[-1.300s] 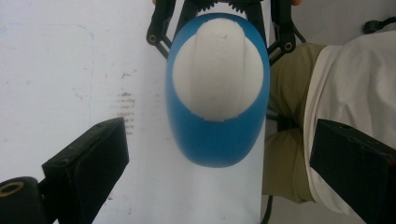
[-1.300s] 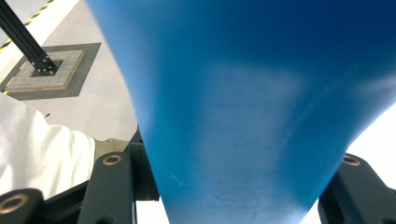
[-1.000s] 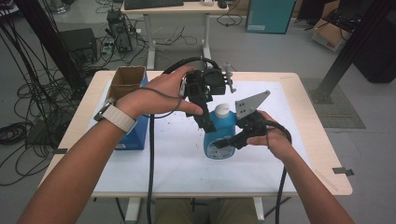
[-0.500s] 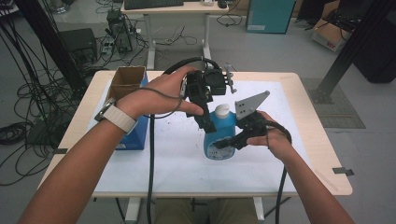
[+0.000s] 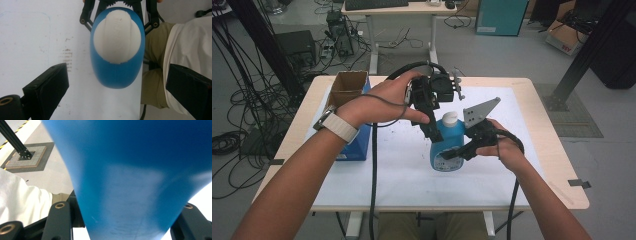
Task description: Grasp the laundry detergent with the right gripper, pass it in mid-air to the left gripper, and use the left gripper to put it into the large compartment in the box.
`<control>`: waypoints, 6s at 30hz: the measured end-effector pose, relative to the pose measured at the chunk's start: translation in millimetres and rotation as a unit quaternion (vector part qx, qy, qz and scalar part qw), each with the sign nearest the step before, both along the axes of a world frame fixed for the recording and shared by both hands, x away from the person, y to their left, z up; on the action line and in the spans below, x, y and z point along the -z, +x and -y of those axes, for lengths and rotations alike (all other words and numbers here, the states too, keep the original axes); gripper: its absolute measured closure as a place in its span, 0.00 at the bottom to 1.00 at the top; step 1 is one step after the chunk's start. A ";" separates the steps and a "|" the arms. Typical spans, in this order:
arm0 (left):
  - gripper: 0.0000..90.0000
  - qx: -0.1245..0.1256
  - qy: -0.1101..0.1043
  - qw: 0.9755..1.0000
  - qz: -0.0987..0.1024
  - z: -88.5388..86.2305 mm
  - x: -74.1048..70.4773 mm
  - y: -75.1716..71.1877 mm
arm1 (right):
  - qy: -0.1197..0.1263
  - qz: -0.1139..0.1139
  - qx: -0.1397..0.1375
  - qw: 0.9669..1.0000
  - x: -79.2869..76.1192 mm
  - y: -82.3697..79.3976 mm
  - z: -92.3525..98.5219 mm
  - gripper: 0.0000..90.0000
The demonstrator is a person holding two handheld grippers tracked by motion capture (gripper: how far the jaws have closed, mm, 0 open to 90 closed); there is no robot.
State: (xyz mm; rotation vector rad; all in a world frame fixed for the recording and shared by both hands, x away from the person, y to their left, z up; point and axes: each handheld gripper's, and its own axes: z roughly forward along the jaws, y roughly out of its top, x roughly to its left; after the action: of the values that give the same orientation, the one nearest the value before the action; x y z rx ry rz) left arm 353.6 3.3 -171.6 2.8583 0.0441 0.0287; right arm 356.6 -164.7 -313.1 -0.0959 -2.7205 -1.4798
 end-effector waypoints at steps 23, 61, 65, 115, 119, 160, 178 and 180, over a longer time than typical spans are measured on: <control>0.06 0.002 0.002 1.000 -0.002 0.1 0.1 0.4 | -0.002 -0.001 0.001 1.000 0.9 0.3 -0.1 0.48; 0.06 0.000 0.000 1.000 0.001 -0.2 0.7 0.1 | -0.005 -0.004 0.002 1.000 1.8 0.6 1.4 0.48; 0.06 -0.001 -0.001 1.000 -0.001 -0.3 1.2 0.2 | -0.004 -0.006 0.002 1.000 1.7 0.8 1.5 0.48; 0.07 -0.005 -0.003 1.000 0.000 10.9 10.3 1.1 | -0.008 -0.007 -0.006 1.000 -2.0 -1.9 -3.3 0.48; 0.08 0.001 0.001 1.000 -0.004 15.6 13.9 1.3 | -0.011 -0.005 -0.007 1.000 -2.3 -2.8 -4.0 0.48; 0.24 0.014 0.001 1.000 -0.023 29.7 32.9 2.6 | -0.015 0.002 -0.017 1.000 -4.3 -6.5 -4.4 0.48; 0.41 0.024 0.012 0.999 -0.026 32.4 34.7 0.2 | 0.001 -0.050 0.072 0.996 -3.6 -23.9 -12.4 0.48; 0.41 0.025 0.013 0.999 -0.026 32.6 34.8 0.2 | -0.008 -0.030 0.035 0.999 -2.9 -16.9 -9.0 0.48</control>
State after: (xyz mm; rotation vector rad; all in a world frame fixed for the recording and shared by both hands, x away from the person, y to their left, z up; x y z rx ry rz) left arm 353.8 -29.2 -206.5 2.8845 -0.0170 -0.0547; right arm 339.6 -155.7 -310.2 -0.2338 -2.7082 -1.4463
